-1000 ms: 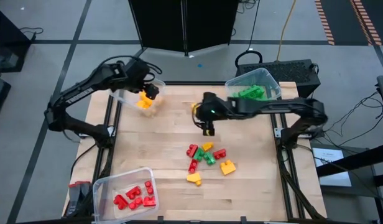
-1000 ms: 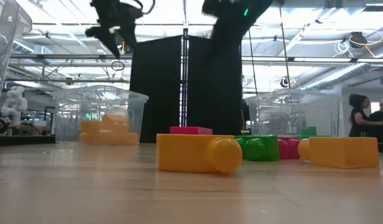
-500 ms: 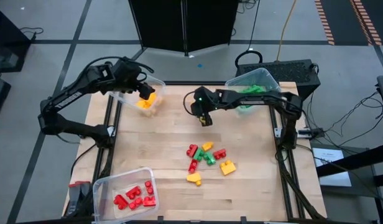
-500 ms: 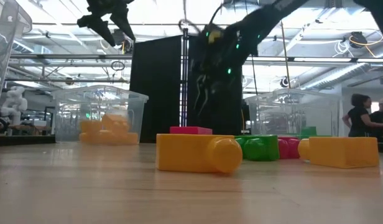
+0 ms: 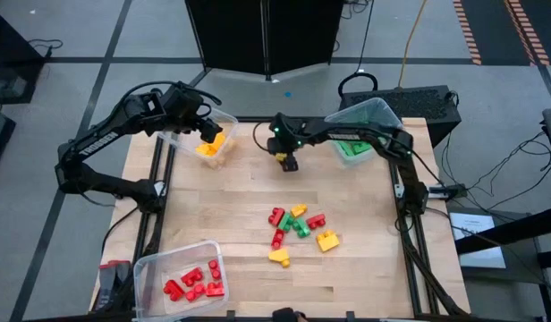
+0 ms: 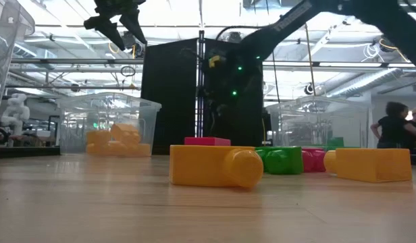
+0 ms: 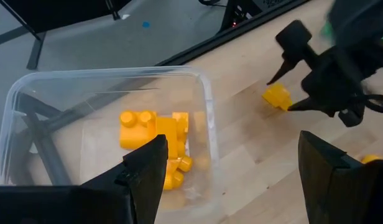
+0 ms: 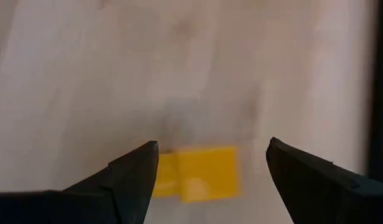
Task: Sort blocks
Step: Put the yellow game piece into the top left transparent bin
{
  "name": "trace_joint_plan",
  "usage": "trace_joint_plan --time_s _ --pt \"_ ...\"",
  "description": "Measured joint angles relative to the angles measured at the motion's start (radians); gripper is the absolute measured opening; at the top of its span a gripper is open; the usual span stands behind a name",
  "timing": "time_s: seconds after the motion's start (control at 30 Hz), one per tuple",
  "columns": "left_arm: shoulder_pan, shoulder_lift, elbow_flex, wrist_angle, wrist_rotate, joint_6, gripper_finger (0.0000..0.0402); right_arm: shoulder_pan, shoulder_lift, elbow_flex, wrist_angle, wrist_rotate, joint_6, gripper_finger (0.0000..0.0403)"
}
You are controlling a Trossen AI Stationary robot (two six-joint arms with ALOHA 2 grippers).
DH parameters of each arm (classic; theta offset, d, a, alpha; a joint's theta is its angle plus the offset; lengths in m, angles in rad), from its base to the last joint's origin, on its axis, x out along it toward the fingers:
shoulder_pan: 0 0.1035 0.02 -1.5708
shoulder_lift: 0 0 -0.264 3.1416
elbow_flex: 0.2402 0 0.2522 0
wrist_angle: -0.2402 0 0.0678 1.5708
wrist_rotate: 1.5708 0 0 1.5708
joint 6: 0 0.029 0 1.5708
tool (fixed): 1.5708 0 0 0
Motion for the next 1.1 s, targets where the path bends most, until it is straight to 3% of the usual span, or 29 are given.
trace_joint_plan --time_s 0.2,0.83,1.1 --pt "0.000 0.000 0.000 0.000 -0.001 0.024 0.0246 -0.002 0.078 0.108 -0.197 -0.039 -0.014 0.0290" --pt "0.000 0.000 -0.001 0.006 -0.027 0.025 0.0246 -0.022 0.085 0.106 -0.196 0.036 -0.020 0.0289" --pt "0.000 0.000 -0.001 0.006 -0.027 0.023 0.0246 -0.021 0.094 0.106 -0.183 0.065 -0.011 0.0237"
